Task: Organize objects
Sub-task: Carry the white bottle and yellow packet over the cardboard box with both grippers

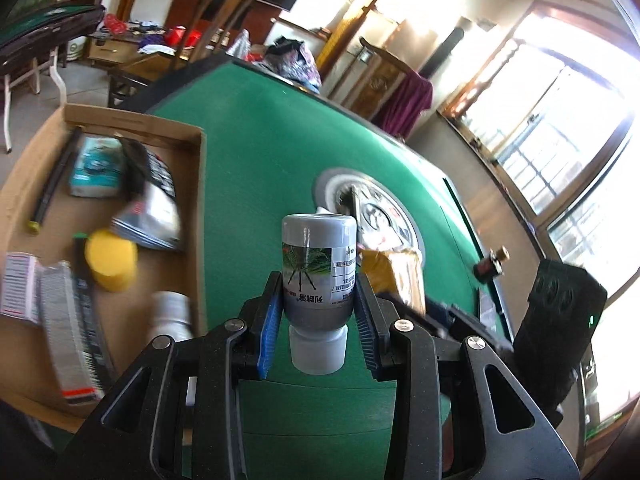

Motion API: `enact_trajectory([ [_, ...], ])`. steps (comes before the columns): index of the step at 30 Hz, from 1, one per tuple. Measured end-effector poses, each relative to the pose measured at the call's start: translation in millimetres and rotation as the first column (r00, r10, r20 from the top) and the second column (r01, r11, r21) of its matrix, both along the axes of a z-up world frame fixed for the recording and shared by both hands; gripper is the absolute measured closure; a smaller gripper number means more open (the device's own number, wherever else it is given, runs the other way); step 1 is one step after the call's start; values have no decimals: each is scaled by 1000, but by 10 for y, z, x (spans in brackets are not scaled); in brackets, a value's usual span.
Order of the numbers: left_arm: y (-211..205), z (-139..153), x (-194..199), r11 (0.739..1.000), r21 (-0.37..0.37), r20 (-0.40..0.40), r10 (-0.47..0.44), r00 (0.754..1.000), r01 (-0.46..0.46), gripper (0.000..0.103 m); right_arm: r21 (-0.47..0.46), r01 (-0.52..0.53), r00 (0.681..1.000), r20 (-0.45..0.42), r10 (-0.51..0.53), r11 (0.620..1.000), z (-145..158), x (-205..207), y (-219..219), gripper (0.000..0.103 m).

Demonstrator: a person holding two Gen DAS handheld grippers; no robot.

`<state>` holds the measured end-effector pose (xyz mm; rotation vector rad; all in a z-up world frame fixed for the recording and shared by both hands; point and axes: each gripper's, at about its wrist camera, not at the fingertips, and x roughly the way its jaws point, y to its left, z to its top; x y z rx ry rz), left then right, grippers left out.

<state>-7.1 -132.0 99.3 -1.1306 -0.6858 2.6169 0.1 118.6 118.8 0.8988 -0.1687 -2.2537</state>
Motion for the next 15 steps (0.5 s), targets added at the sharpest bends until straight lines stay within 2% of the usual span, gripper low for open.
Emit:
enact_trajectory([
  [7,-796,11,40,990,11,-4,141,990,-141,69,50,-166,986,-10,167,985,23,259,-838,63],
  [15,-1379,-343,-56,975,21,90,220,971,-223,69,135,-274,961,-4,277,952,-117,462,-1621,63],
])
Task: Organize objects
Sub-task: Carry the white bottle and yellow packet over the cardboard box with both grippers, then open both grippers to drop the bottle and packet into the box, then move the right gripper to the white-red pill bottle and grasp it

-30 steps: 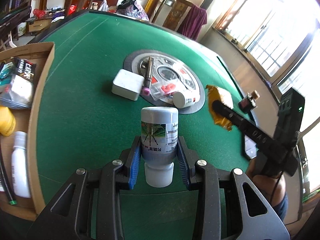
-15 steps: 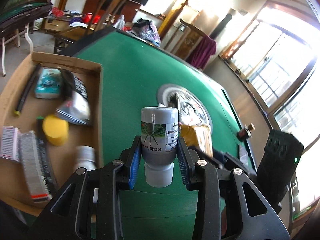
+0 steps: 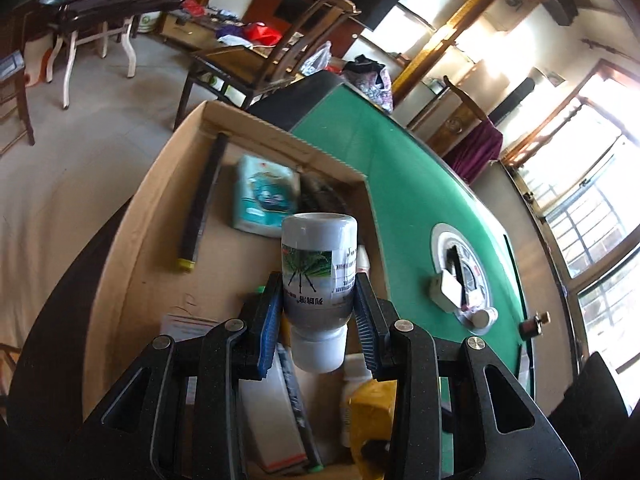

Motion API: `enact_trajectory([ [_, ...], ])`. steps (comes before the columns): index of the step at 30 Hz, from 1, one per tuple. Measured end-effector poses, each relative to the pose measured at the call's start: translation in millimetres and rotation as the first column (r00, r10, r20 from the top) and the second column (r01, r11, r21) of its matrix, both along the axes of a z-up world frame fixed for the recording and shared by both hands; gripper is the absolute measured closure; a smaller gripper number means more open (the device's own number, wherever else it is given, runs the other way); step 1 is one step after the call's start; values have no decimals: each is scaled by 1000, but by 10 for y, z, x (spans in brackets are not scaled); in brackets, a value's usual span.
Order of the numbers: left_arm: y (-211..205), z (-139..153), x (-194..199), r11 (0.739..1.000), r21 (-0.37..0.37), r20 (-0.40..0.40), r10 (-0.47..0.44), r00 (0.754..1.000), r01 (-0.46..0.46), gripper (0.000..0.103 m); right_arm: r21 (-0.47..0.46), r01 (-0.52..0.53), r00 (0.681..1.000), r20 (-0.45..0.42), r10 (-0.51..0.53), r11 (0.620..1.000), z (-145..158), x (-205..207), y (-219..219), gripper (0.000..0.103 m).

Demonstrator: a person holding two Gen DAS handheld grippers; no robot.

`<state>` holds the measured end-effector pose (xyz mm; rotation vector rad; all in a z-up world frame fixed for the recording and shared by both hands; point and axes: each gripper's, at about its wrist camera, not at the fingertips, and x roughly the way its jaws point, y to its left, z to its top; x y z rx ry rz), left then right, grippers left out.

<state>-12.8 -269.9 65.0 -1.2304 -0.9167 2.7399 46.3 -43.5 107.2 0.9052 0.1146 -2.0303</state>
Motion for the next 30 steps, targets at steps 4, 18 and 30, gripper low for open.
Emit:
enact_trajectory([
  [4,-131,-113,-36,1000,6,23,23,999,-23,69,34,-5,1000,12,5,999,-100,-27,-158,63],
  [18,-314,-276,-160,999,5,60,44,997,-45,69,56,12,999,41,-14,998,-240,-45,-275,63],
  [30,-267,-63,-66,1000,6,10,29,1000,-30,69,-52,45,999,25,-44,998,-26,-80,-148,60],
])
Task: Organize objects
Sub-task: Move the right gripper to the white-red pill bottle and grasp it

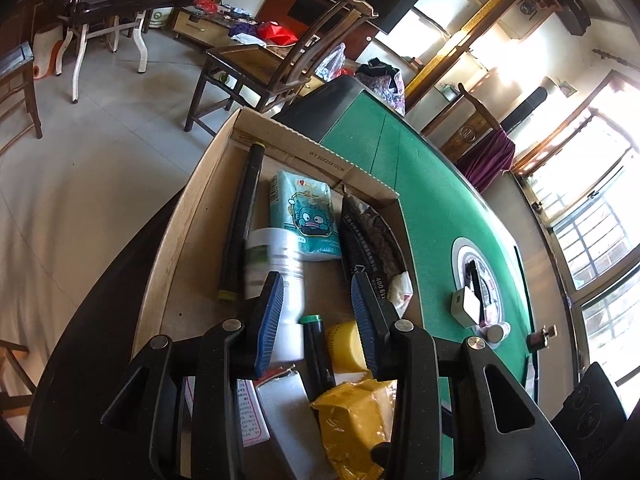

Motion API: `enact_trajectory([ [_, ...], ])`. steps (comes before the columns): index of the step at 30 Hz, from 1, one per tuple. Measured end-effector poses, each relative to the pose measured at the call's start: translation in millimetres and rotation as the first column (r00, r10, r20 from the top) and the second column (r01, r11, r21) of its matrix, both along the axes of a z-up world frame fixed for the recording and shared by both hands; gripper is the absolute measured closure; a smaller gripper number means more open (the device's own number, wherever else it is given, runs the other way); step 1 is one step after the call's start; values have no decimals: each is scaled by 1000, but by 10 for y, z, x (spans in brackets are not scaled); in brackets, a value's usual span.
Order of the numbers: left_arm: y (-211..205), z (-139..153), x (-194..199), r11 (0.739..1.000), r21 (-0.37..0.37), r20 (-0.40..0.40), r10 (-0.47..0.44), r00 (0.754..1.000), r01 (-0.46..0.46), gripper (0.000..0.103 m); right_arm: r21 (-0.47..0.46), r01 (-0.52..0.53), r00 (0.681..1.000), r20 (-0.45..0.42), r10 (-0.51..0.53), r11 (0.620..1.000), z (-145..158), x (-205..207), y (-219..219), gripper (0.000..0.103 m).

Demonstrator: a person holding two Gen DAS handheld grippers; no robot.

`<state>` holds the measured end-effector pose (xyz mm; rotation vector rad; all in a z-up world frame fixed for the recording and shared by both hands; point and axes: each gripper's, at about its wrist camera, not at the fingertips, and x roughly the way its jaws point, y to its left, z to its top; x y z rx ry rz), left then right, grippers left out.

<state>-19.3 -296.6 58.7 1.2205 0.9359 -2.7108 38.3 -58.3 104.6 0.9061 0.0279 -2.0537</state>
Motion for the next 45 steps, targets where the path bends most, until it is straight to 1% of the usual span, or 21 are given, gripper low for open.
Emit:
enact_trajectory([
  [5,73,132,67,1000,-8,-29,-22,999,22,69,-54,79,997,-1,-80,995,122,-111,328,60],
  [6,108,166,60,999,-13,-33,-31,999,30,69,-61,125,992,5,-125,990,136,-176,481,60],
  [8,228,232,55,998,-23,-44,-55,998,54,69,-72,178,984,31,-176,981,154,-295,709,60],
  [10,378,288,48,996,-33,-57,-87,995,85,69,-81,272,962,51,-269,959,150,-447,1057,60],
  [12,572,341,33,991,-46,-68,-125,990,122,69,-70,373,928,51,-370,925,144,-592,1409,60],
  [14,797,373,-5,984,-53,-71,-176,982,172,69,-71,457,888,84,-451,887,111,-736,1766,60],
  [15,910,379,-21,979,-58,-70,-198,978,194,69,-71,519,852,122,-509,852,69,-819,2016,60],
  [16,1029,376,-37,974,-64,-68,-221,973,217,69,-68,552,829,147,-539,831,45,-880,2153,60],
  [18,1291,354,-77,959,-78,-57,-276,960,271,69,-70,629,766,220,-603,774,-52,-945,2523,60],
  [21,1592,315,-120,938,-95,-41,-339,940,334,69,-67,704,688,309,-656,707,-192,-1048,2911,60],
  [24,1886,236,-155,913,-114,-14,-397,918,393,69,-65,728,655,358,-665,682,-273,-1147,3058,60],
  [26,2009,181,-170,900,-113,3,-422,906,420,69,-61,736,641,385,-664,675,-332,-1203,3081,60],
  [27,2054,162,-172,895,-112,9,-433,901,431,69,-52,745,625,406,-667,665,-372,-1248,3086,60],
  [28,2098,148,-171,891,-113,13,-442,897,440,69,-48,750,617,413,-670,660,-404,-1267,3079,60],
  [30,2168,132,-171,882,-117,18,-458,889,457,69,-23,757,605,401,-688,653,-418,-1343,3039,60],
  [33,2224,116,-162,874,-120,19,-472,881,471,69,0,760,604,369,-706,650,-395,-1446,2959,60],
  [37,2241,81,-201,871,-124,28,-476,879,475,69,56,746,611,340,-715,663,-414,-1569,2867,60],
  [39,2264,71,-243,869,-135,39,-475,879,476,69,81,725,630,325,-706,684,-467,-1611,2806,60],
  [42,2262,74,-317,870,-146,51,-468,882,470,69,96,692,675,265,-688,715,-466,-1572,2761,65],
  [43,2268,79,-355,873,-147,54,-462,885,465,69,86,687,683,264,-681,722,-461,-1554,2775,69],
  [45,2269,87,-453,880,-140,66,-450,891,455,69,78,672,703,247,-667,737,-436,-1486,2819,69],
])
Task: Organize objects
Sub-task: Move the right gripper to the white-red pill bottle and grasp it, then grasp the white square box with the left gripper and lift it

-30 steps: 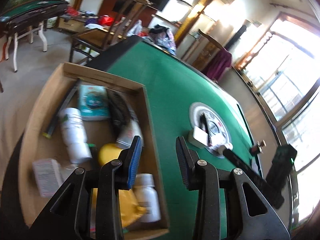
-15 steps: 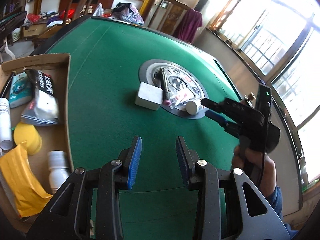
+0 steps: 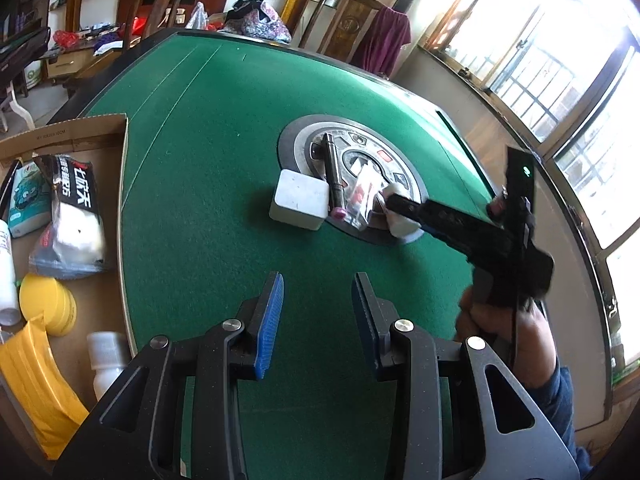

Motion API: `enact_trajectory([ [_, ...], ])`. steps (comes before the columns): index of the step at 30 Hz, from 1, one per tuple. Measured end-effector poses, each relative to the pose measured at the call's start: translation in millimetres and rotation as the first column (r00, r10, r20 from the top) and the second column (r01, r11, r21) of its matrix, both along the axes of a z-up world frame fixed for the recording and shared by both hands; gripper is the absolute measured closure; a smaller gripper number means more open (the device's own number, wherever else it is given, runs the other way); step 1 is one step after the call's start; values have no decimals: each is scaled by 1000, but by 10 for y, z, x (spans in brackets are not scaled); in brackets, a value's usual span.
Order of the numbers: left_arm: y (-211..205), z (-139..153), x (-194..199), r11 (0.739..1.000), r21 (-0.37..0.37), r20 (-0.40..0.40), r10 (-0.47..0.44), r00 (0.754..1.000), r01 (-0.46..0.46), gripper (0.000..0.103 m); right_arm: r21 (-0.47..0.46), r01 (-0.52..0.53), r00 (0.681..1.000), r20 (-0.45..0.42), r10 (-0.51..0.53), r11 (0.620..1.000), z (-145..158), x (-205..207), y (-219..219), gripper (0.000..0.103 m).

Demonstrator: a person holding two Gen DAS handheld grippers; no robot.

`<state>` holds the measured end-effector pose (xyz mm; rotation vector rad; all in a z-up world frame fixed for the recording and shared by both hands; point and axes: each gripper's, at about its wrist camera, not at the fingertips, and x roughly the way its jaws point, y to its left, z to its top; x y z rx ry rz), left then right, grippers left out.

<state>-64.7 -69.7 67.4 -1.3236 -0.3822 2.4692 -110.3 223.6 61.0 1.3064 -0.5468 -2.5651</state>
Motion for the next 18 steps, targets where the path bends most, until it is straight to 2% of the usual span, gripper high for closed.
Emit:
enact_trajectory([
  [1,3,3,-64,1000,8,12,5,1000,-5,69,3,-10,1000,-9,10,1000,16,37,27,69],
  [3,7,1,-189,1000,17,33,15,999,-15,61,-10,-16,999,-35,15,1000,64,139,128,69],
  [5,24,-19,-355,999,31,67,35,997,-37,57,-13,-16,998,-57,15,1000,109,222,226,69],
  [10,91,-119,-788,991,62,163,111,980,-122,57,-65,-24,998,-63,20,998,118,265,376,69],
  [12,128,-147,-963,987,21,174,153,973,-159,57,-70,-31,996,-80,25,997,159,271,373,69],
  [15,190,-185,-1213,983,1,183,179,967,-182,57,-75,-34,995,-98,27,997,216,272,365,69],
  [18,316,-225,-1419,980,-77,174,196,965,-185,57,-96,-36,994,-107,26,995,246,268,384,69],
])
